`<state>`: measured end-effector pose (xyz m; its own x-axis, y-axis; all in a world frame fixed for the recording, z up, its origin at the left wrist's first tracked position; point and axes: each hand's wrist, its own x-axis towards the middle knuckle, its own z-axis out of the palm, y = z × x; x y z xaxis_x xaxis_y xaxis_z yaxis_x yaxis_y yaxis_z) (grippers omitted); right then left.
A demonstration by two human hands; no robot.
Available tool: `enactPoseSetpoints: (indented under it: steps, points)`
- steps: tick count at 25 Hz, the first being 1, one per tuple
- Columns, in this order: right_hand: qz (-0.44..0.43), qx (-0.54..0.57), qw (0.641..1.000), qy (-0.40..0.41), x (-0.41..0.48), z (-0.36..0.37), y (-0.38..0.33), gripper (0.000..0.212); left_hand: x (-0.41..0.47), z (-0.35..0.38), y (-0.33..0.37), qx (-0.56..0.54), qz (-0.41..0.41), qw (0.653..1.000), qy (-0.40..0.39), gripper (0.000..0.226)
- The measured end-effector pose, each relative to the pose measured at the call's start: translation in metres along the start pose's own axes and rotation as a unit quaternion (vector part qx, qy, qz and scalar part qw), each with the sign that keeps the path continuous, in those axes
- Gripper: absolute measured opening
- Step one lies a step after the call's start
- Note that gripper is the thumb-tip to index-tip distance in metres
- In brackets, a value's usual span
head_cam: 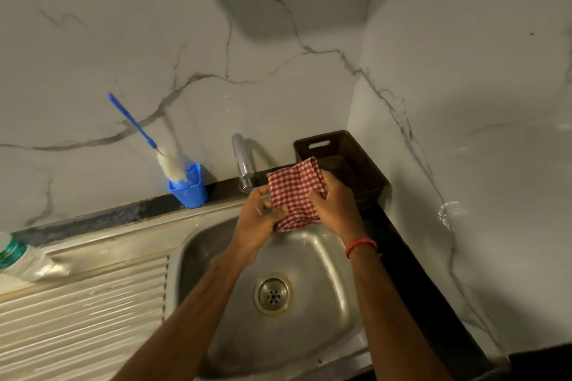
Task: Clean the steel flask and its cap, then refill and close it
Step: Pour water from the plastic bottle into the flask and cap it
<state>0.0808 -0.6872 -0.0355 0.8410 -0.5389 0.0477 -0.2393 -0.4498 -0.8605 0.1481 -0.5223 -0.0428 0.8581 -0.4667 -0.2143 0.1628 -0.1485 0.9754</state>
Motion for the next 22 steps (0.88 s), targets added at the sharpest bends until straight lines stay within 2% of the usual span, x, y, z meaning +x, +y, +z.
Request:
enactPoseSetpoints:
  steps: [5, 11, 15, 18, 22]
  points:
    - [-0.022, -0.034, 0.995, 0.096, 0.032, -0.014, 0.012, 0.05, 0.041, 0.029, 0.016, 0.039, 0.04, 0.998, 0.011, 0.046]
    - [-0.015, -0.066, 0.986, 0.155, 0.075, -0.033, 0.024, 0.05, 0.086, 0.057, 0.031, 0.07, 0.067, 0.995, -0.026, 0.044]
    - [0.03, -0.179, 0.974, 0.138, 0.091, -0.047, 0.045, 0.059, 0.106, 0.064, 0.03, 0.174, 0.084, 0.98, -0.042, 0.044]
    - [0.033, -0.16, 0.978, 0.132, 0.087, -0.047, 0.052, 0.054, 0.106, 0.06, 0.021, 0.2, 0.093, 0.974, -0.041, 0.032]
    - [-0.011, -0.142, 0.984, 0.107, 0.071, -0.028, 0.044, 0.044, 0.094, 0.05, 0.017, 0.219, 0.117, 0.968, -0.036, 0.03]
